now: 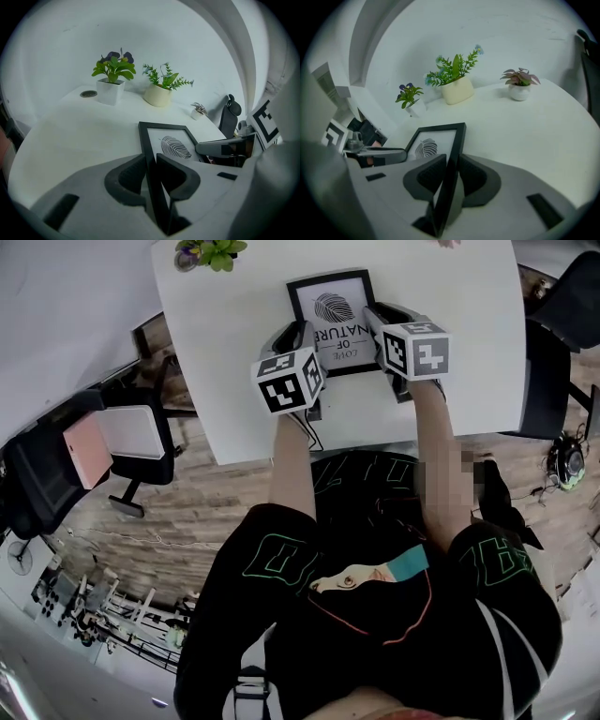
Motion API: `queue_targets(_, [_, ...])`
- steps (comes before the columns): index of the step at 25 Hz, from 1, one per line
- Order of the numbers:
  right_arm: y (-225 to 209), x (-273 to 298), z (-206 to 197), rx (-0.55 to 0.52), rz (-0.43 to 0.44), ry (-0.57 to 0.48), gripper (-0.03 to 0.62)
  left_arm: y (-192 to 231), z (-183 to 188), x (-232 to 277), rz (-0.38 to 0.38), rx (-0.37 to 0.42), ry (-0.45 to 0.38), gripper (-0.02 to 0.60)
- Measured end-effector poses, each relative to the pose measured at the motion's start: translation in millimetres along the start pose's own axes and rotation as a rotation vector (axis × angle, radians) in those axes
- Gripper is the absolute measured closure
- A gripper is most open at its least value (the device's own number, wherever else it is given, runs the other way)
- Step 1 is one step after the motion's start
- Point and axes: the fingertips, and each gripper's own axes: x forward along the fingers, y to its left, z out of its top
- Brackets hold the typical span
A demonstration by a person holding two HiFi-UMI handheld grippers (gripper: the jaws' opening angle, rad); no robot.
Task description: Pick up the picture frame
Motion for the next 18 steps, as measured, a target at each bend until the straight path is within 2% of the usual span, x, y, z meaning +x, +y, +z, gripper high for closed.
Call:
queue_targets(5, [2.3, -8.7, 3.1, 0.003, 0.003, -0.051, 0.510, -2.6, 1.1, -9.1, -0.002, -0.035, -0.051, 0.506])
queue_targets(18, [25.2, -67.3, 50.9, -0.036, 0.051, -0.280, 0.517, -29.6, 47.6, -67.3, 0.019, 0.023, -0.268, 0.508])
